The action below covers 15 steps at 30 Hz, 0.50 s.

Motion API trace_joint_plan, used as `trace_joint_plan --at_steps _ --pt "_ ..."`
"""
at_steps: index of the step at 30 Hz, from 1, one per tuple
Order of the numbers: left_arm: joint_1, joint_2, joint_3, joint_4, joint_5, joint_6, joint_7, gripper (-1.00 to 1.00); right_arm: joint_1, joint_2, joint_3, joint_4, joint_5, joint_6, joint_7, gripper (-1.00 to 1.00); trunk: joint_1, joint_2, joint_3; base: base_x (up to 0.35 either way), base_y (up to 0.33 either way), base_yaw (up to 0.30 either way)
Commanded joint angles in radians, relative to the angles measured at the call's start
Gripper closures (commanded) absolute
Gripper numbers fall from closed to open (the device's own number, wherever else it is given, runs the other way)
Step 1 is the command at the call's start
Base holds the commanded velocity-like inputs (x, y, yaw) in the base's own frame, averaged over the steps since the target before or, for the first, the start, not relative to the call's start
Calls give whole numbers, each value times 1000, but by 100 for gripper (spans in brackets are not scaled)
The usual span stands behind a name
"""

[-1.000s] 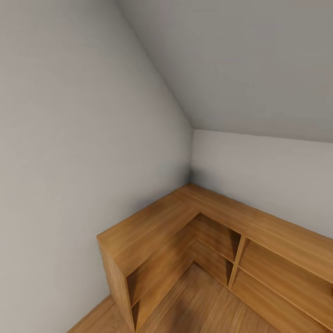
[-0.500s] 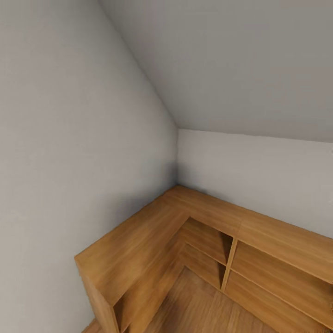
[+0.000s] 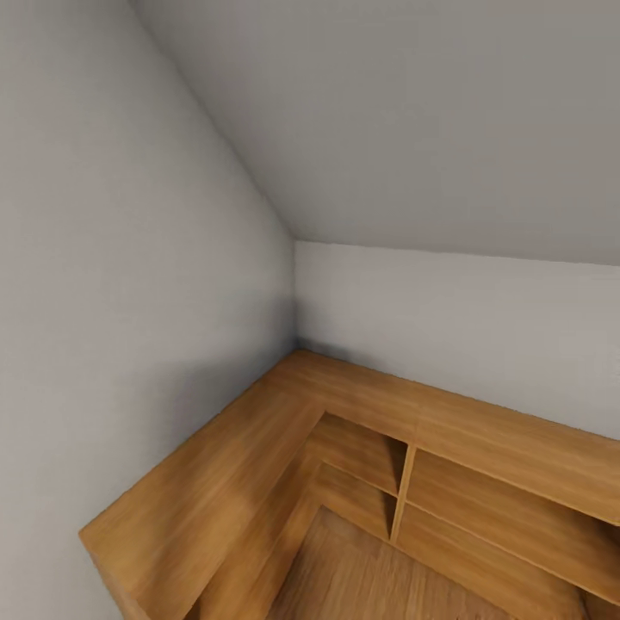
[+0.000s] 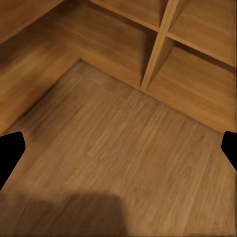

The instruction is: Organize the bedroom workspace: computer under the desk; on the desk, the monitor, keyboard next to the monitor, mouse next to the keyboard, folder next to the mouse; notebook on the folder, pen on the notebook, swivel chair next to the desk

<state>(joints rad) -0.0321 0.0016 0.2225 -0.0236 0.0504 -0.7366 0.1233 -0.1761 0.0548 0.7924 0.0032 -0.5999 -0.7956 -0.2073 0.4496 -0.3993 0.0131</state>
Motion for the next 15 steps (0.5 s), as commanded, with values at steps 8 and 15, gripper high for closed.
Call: trace_joint_plan --at_steps 8,15 --pt "0 0 -4 1 5 -3 1 -100 0 0 8 -5 -2 -1 -8 -100 0 -1 0 7 2 -300" --pt "0 0 -3 1 5 -3 1 -100 0 -1 8 -5 -2 -1 -8 -100 0 -1 0 121 0 -300"
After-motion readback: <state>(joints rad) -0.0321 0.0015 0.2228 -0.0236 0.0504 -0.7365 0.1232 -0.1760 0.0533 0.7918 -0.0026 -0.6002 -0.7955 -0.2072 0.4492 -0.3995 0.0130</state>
